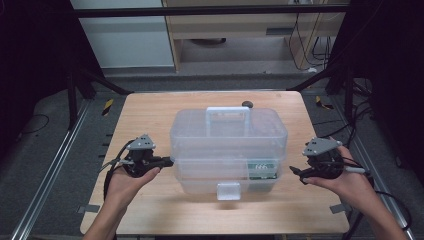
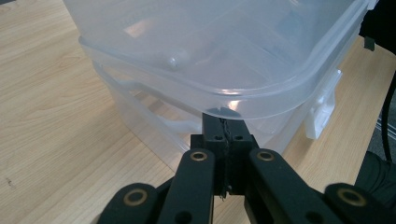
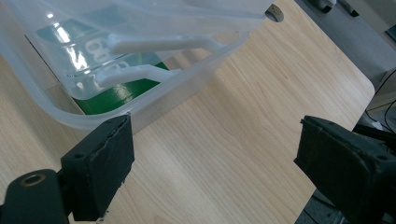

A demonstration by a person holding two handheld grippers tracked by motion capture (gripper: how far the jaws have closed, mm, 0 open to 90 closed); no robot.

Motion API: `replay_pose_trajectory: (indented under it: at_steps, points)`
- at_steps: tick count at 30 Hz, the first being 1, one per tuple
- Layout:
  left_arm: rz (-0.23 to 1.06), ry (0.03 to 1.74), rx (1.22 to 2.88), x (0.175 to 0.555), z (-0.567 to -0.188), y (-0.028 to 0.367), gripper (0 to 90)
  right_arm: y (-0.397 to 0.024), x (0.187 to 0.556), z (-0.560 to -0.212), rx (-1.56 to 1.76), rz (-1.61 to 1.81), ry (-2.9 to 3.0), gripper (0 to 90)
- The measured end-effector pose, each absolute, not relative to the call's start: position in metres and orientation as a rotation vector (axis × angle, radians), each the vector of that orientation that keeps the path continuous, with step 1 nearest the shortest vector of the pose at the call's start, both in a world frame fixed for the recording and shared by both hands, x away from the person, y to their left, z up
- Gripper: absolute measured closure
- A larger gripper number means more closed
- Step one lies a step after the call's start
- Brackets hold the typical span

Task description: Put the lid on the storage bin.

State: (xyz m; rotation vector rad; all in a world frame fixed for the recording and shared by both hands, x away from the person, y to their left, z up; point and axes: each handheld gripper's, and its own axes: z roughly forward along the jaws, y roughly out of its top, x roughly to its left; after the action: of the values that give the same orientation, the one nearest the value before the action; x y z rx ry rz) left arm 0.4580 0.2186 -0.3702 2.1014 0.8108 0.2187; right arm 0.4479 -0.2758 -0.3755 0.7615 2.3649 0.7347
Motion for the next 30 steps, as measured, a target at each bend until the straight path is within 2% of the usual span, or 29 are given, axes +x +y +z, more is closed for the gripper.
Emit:
replay_pose_trajectory:
  at_steps: [30]
  points:
    - [0.18, 0.802, 2.113, 0.454, -0.388, 0.222, 90.0, -0.295, 0.448, -0.383, 0.856, 0.718, 2.324, 11.5]
